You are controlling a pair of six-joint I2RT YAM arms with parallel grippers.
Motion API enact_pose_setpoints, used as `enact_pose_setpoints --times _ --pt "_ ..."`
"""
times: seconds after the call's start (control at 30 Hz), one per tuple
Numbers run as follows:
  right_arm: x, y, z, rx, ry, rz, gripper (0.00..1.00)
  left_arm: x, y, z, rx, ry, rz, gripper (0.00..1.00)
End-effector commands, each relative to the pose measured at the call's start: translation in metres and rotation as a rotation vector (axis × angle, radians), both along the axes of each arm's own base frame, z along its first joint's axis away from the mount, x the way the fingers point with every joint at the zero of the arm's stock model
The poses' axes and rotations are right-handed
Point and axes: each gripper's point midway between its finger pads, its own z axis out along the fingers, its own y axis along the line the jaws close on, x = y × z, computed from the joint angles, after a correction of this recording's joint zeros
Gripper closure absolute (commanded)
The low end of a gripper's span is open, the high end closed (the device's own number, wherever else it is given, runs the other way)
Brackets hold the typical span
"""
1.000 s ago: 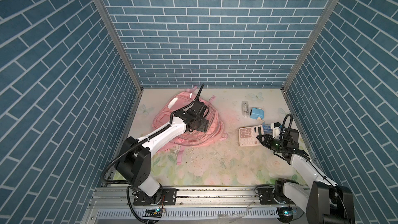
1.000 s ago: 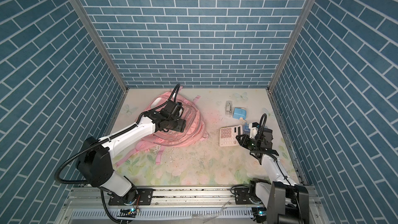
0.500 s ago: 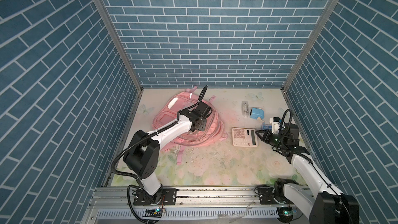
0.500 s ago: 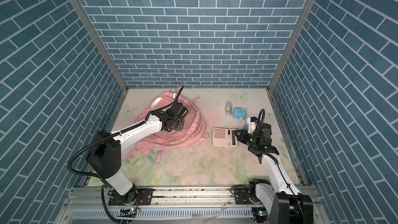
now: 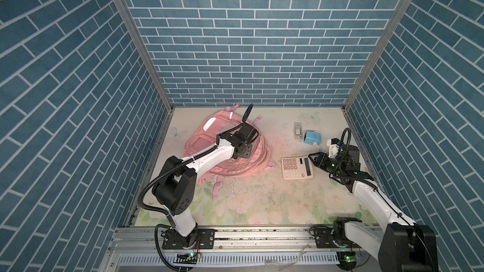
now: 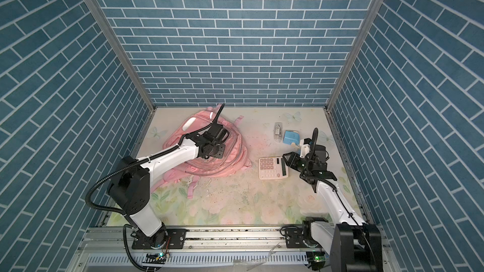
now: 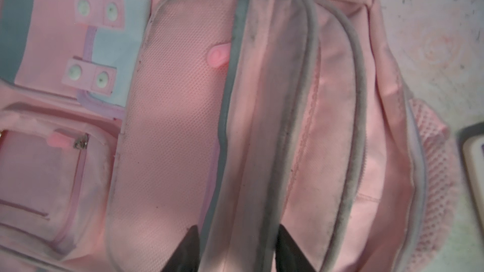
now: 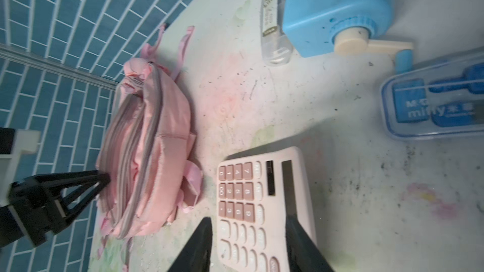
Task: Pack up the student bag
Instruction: 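Lift the pink calculator with the right gripper while left holds the bag open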
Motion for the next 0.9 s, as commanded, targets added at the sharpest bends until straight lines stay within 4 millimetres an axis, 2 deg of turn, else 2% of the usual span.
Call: enact_pose_setpoints --times 0.0,0.1,0.2,0.4,0.6,0.73,0.87 --pt "0.005 -0.003 -0.015 -0.081 0.029 0.042 0.50 0.000 0.004 0.023 -0.030 -0.062 0.027 0.40" --pt "0.001 0.003 -0.031 -0.072 0.067 0.089 0.49 -0.002 0.002 0.042 -0.082 -0.103 0.026 0.34" --pt "-0.004 0.011 -0.042 -0.046 0.081 0.135 0.49 -0.005 -0.001 0.055 -0.121 -0.122 0.012 0.33" --pt "-0.012 0.021 -0.064 -0.035 0.123 0.194 0.51 -0.011 0.004 0.052 -0.099 -0.104 0.004 0.32" --pt "-0.018 0.024 -0.082 -0.036 0.175 0.214 0.64 -0.013 0.003 0.045 -0.092 -0.084 -0.002 0.32" --pt "-0.021 0.027 -0.081 -0.013 0.167 0.217 0.75 -0.011 0.002 0.042 -0.079 -0.081 -0.012 0.32" --pt "-0.023 0.030 -0.076 0.009 0.161 0.225 0.86 -0.010 0.010 0.032 -0.010 -0.059 -0.009 0.32"
